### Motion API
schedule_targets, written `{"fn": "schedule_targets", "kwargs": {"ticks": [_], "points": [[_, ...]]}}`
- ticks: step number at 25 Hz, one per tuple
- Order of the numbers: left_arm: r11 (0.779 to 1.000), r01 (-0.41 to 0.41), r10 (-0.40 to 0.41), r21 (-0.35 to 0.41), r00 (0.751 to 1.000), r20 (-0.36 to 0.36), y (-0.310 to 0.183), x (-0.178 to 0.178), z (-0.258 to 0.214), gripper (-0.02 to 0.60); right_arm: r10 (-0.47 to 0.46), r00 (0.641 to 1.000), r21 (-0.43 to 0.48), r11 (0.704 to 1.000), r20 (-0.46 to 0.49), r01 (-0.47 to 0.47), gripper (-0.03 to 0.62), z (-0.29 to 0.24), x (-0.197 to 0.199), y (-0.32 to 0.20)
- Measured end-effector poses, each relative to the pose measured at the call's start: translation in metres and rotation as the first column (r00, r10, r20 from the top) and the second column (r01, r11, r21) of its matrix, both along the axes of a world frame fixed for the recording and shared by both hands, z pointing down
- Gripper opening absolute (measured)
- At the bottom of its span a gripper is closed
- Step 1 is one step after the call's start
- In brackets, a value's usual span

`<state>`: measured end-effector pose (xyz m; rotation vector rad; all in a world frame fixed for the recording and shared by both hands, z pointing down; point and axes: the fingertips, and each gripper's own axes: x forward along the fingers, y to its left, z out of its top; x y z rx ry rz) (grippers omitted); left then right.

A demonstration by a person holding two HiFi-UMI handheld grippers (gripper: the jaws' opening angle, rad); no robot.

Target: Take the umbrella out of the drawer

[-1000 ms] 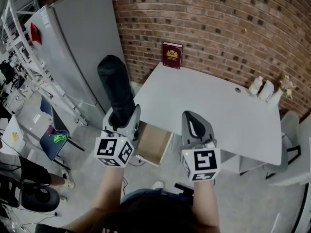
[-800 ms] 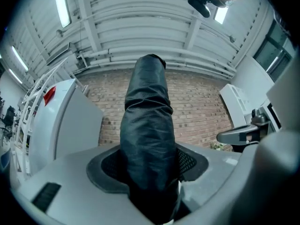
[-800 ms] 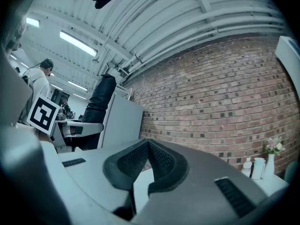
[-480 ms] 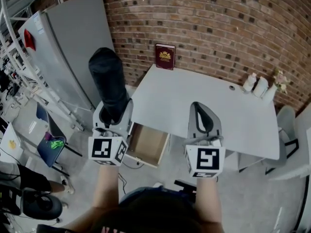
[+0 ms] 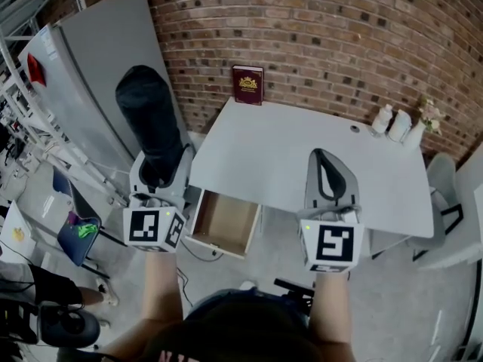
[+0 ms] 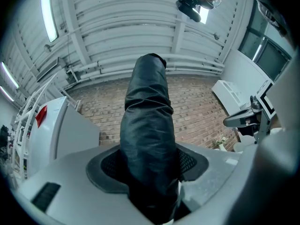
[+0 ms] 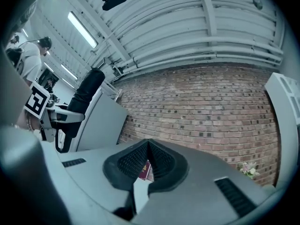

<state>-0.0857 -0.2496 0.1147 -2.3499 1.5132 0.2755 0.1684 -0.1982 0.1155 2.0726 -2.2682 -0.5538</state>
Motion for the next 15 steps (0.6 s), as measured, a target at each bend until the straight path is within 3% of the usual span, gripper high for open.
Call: {"fn": "schedule_targets", "kwargs": {"ticks": [15], "points": [[0.999,-0.019,0.019,-0.031,1.000,0.015,0.001,0.016,0.009,0.253,-0.022,1.000,-0.023,0.999,-0.003,0.022,-0.008,0.004,0.003,-0.001]]}}
